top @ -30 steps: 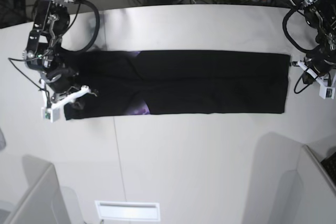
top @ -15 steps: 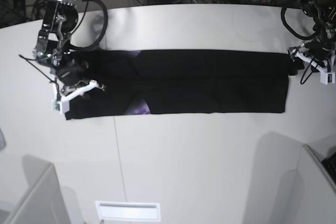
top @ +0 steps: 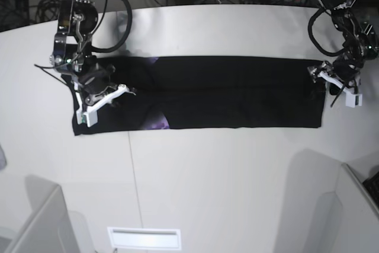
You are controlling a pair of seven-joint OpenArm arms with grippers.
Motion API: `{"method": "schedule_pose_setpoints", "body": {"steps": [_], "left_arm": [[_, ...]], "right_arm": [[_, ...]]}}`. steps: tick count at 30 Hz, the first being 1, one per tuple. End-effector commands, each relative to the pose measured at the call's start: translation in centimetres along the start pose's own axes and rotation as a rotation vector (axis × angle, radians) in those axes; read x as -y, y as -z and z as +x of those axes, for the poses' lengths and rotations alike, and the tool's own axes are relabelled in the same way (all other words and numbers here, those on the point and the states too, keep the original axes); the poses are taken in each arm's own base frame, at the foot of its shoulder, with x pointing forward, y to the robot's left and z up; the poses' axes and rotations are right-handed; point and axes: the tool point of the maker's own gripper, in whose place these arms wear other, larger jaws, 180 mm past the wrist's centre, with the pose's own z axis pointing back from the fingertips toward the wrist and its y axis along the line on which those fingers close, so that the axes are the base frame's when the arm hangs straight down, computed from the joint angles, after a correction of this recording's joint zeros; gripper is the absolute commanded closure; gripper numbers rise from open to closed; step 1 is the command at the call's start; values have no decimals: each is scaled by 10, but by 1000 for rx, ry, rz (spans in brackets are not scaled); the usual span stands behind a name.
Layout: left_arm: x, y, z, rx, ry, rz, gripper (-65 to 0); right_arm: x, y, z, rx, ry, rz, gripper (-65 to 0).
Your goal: Fold the T-shirt properly
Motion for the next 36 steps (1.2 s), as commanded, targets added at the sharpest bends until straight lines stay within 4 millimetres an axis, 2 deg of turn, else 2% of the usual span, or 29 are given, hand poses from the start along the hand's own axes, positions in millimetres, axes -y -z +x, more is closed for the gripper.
{"method": "schedule_pose_setpoints", "body": {"steps": [1, 10, 11, 13, 16, 20, 23, 29, 36], "left_arm": [[-1, -4, 22, 55, 25, -5, -640], [-5, 7, 4, 14, -37, -18, -635], [-5, 7, 3, 13, -39, -18, -619], [-5, 8, 3, 12, -40, -18, -535], [-6, 7, 3, 12, -39, -17, -367], [-7, 6, 4, 12, -35, -14, -145], [-9, 5, 5, 14, -35, -10, -3], [-20, -6, 25, 33, 20, 20, 0], [-17, -18, 47, 74, 94, 36, 0]], "right_arm": [[-5, -3, 16, 51, -12, 15, 0], [0, -5, 8, 38, -5, 3, 0], [1, -6, 8, 42, -4, 2, 0], [1, -7, 10, 72, -4, 0, 0], [3, -12, 10, 113, -4, -6, 0], [6, -19, 5, 148, -3, -13, 0], [9, -21, -1, 156, 1, -22, 0], [13, -22, -13, 135, 7, -29, 0], [12, -22, -16, 130, 14, -28, 0]]}}
